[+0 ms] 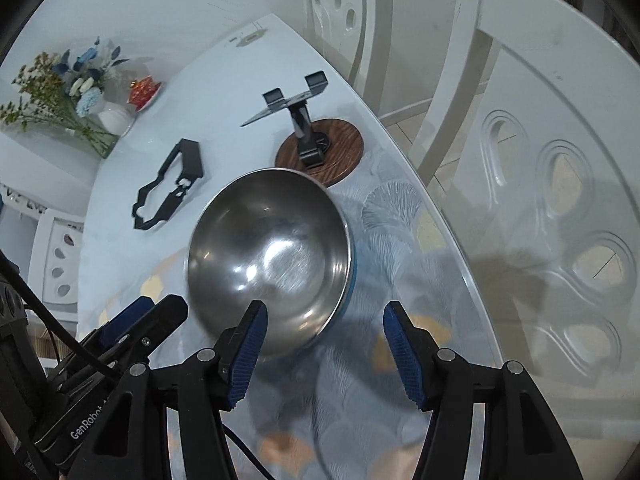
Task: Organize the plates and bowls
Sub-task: 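Move the right gripper to the blue steel bowl and grasp its rim, then carry the blue steel bowl and lower it into the red bowl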
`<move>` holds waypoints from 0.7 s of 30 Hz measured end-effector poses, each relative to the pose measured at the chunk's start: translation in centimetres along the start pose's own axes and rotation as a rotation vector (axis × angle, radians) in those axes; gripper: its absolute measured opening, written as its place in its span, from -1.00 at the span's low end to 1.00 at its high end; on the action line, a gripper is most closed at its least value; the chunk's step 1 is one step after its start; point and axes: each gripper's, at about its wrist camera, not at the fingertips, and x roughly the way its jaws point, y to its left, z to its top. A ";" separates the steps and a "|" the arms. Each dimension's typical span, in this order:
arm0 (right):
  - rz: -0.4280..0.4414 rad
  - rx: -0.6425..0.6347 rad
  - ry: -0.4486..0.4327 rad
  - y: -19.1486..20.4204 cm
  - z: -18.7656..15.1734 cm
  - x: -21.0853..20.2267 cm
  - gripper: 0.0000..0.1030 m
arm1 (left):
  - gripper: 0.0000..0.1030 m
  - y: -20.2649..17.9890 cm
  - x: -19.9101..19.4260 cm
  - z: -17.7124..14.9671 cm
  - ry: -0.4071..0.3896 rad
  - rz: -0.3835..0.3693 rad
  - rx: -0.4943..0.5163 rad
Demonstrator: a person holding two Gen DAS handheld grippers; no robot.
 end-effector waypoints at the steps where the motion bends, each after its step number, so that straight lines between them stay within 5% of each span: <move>1: -0.003 0.000 0.003 -0.1 0.2 0.4 0.13 | 0.06 -0.1 0.4 0.2 0.002 -0.004 0.004; 9: -0.017 -0.010 0.021 -0.6 0.6 2.7 0.11 | -0.42 -0.6 3.5 1.0 0.049 -0.037 0.018; 12: -0.015 -0.013 0.037 -0.7 0.7 3.2 -0.17 | -0.59 -0.6 3.9 0.8 0.071 -0.066 0.006; 21: 0.009 0.007 0.063 -1.2 0.6 4.1 -0.39 | -0.61 -1.1 3.9 0.4 0.071 -0.073 0.016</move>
